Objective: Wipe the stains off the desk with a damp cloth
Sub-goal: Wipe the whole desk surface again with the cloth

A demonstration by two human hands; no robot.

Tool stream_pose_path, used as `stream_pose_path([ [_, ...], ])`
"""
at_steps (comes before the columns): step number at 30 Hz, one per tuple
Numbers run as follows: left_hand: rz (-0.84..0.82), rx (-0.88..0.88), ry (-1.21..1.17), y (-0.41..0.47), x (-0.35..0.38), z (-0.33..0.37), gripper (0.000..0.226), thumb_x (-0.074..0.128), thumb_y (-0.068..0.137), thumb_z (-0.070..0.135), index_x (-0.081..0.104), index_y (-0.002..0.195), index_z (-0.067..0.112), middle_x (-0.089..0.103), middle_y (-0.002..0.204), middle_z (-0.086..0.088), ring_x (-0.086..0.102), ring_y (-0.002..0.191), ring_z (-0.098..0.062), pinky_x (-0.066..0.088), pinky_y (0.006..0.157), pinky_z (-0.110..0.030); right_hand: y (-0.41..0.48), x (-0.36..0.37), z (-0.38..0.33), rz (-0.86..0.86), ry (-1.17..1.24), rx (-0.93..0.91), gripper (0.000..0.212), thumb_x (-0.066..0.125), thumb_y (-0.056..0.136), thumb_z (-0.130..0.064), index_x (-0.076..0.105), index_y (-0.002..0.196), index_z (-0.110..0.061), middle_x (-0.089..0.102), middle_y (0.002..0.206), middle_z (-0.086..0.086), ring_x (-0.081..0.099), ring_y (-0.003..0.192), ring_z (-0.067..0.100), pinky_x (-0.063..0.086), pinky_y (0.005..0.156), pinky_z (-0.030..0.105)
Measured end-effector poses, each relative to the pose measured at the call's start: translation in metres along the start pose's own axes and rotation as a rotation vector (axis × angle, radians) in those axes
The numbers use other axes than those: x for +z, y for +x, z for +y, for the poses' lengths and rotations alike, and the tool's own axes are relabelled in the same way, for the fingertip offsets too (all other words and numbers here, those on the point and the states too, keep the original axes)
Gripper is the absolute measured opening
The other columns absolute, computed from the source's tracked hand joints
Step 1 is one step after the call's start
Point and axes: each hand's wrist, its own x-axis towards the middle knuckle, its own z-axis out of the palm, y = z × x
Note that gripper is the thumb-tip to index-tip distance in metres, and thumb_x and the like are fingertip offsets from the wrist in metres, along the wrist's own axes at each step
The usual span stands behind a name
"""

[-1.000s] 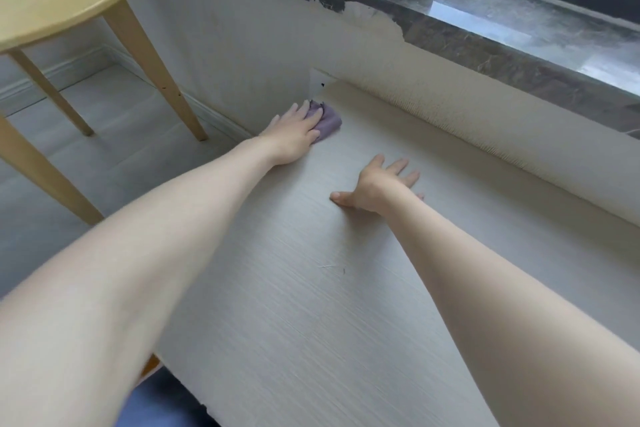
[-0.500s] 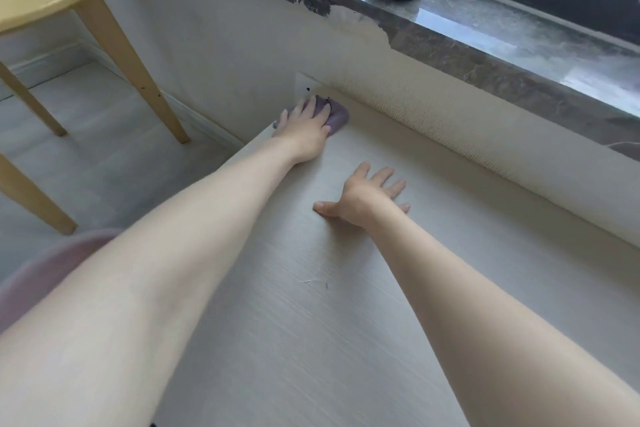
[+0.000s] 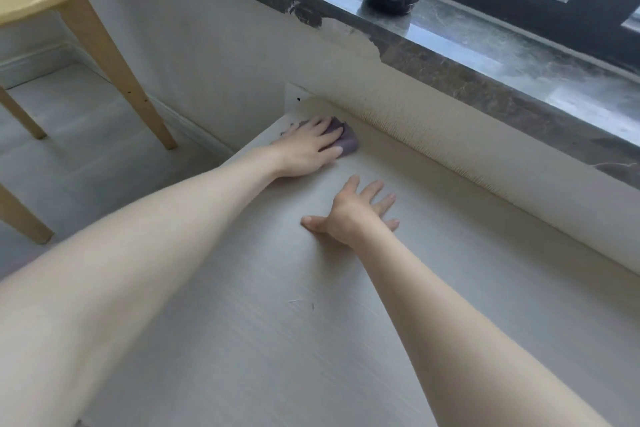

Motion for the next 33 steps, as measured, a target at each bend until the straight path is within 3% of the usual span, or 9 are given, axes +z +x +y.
stream_pose_path([
  [2, 0.005, 0.014, 0.025, 0.008, -0.006, -0.012, 0.054, 0.024, 0.101, 0.041, 0.012, 0.151, 0.023, 0.002, 0.16, -0.003, 0.0, 0.147, -0.019, 0.004, 0.118, -0.037, 0.002, 0.0, 0.0, 0.001, 0.01, -0.003, 0.119, 0.069, 0.075, -0.057, -0.015, 0.15, -0.017, -0.026, 0.154, 0.016, -0.022, 0.141, 0.041, 0.002, 0.111, 0.061],
  [7, 0.108, -0.289, 0.027, 0.047, -0.003, 0.0, 0.054, 0.024, 0.1, 0.041, 0.013, 0.151, 0.023, 0.002, 0.159, -0.006, 0.002, 0.146, -0.023, 0.006, 0.118, -0.043, 0.003, 0.002, 0.0, 0.002, 0.022, -0.003, 0.119, 0.07, 0.075, -0.055, -0.014, 0.15, -0.017, -0.027, 0.154, 0.016, -0.023, 0.14, 0.041, 0.0, 0.11, 0.061],
  [10, 0.051, -0.155, 0.019, 0.041, 0.001, 0.013, 0.053, 0.025, 0.101, 0.04, 0.013, 0.151, 0.025, 0.001, 0.159, -0.005, 0.0, 0.146, -0.023, 0.003, 0.118, -0.043, 0.003, 0.001, -0.001, -0.003, 0.025, -0.006, 0.119, 0.07, 0.076, -0.055, -0.015, 0.15, -0.016, -0.028, 0.153, 0.016, -0.024, 0.14, 0.042, 0.0, 0.11, 0.062],
  [13, 0.009, -0.048, 0.031, 0.032, -0.008, -0.005, 0.054, 0.027, 0.101, 0.041, 0.014, 0.151, 0.024, 0.003, 0.159, -0.004, 0.003, 0.147, -0.019, 0.004, 0.117, -0.034, 0.003, 0.001, -0.001, -0.001, 0.038, -0.016, 0.119, 0.07, 0.076, -0.054, -0.015, 0.15, -0.015, -0.028, 0.153, 0.017, -0.024, 0.139, 0.043, 0.0, 0.11, 0.062],
  [18, 0.11, -0.324, 0.017, 0.046, 0.001, 0.007, 0.053, 0.024, 0.101, 0.038, 0.013, 0.151, 0.024, 0.002, 0.16, -0.005, 0.0, 0.146, -0.021, 0.005, 0.118, -0.044, 0.0, 0.0, 0.0, 0.023, 0.053, -0.026, 0.12, 0.072, 0.075, -0.052, -0.012, 0.151, -0.014, -0.023, 0.154, 0.018, -0.02, 0.141, 0.042, 0.001, 0.112, 0.062],
  [25, 0.047, -0.102, -0.025, 0.038, 0.018, 0.053, 0.052, 0.026, 0.1, 0.035, 0.016, 0.15, 0.026, 0.003, 0.16, -0.004, 0.001, 0.146, -0.021, 0.005, 0.117, -0.048, -0.004, 0.005, 0.011, 0.117, 0.12, -0.108, 0.113, 0.071, 0.076, -0.053, -0.002, 0.151, -0.011, -0.014, 0.157, 0.013, -0.014, 0.144, 0.038, 0.003, 0.113, 0.057],
  [29, -0.006, -0.027, -0.018, 0.029, 0.023, 0.08, 0.052, 0.029, 0.1, 0.034, 0.018, 0.15, 0.025, 0.004, 0.159, -0.002, 0.002, 0.146, -0.021, 0.006, 0.116, -0.047, -0.015, 0.007, 0.048, 0.224, 0.196, -0.299, 0.089, 0.056, 0.091, -0.043, 0.003, 0.151, -0.005, -0.006, 0.159, 0.012, -0.005, 0.147, 0.025, 0.007, 0.116, 0.046],
  [33, -0.022, 0.037, -0.017, 0.018, 0.032, 0.118, 0.052, 0.03, 0.1, 0.035, 0.019, 0.149, 0.025, 0.006, 0.159, -0.001, 0.004, 0.146, -0.021, 0.007, 0.116, -0.048, -0.023, -0.007, 0.107, 0.316, 0.171, -0.231, 0.066, 0.042, 0.098, -0.04, 0.018, 0.149, -0.004, 0.002, 0.159, 0.015, -0.001, 0.147, 0.024, 0.007, 0.118, 0.039],
])
